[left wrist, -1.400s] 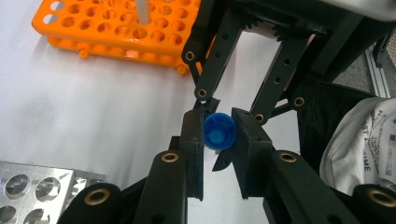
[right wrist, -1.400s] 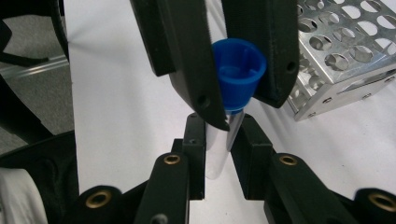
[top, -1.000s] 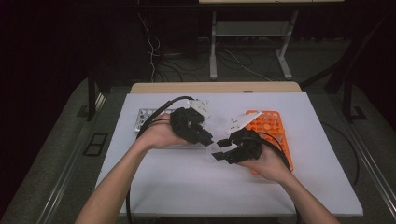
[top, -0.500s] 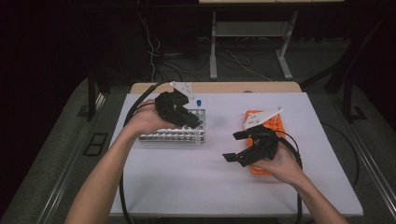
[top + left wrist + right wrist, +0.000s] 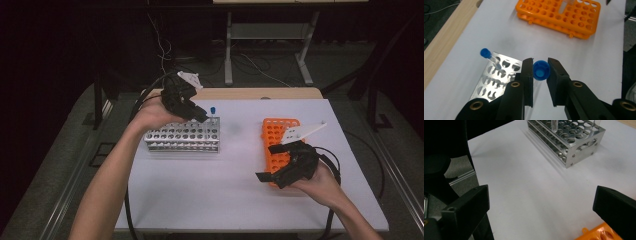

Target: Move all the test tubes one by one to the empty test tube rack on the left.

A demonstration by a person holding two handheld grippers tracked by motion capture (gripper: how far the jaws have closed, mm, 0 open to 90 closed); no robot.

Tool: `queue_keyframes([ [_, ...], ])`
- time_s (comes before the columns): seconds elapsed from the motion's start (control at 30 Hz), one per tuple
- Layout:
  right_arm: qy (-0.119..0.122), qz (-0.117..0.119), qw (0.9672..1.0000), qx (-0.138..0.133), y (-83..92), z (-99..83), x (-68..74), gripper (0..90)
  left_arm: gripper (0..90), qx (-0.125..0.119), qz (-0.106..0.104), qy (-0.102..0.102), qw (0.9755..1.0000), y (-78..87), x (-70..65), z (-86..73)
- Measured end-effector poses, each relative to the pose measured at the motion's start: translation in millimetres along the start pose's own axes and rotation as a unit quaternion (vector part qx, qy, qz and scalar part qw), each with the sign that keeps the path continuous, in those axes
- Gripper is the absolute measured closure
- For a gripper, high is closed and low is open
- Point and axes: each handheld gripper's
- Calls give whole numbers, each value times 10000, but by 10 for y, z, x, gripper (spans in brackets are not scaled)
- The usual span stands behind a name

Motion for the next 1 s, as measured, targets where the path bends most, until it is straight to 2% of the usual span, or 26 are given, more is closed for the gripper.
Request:
queue_keyframes([
  [0.33, -144, -155, 9998, 49, 133, -191, -48, 3, 746, -164, 332, 263, 9990, 39, 248, 47],
  [0.6, -290, -218, 9993, 35, 220, -333, -102, 3, 746, -288, 417, 442, 9977, 20, 458, 52],
  [0.7, -334, -239, 9991, 65, 241, -389, -116, 3, 746, -202, 485, 478, 9975, -1, 518, 62],
  [1.0, -449, -335, 9984, 76, 309, -530, -165, 4, 746, -232, 565, 666, 9959, -107, 687, 28],
])
Point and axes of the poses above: each handheld gripper's, and its own axes: y roughly backward along the jaws, z roughly out of its top, x roughly to its left, and after that the axes turned 9 degrees about -z, right-handed
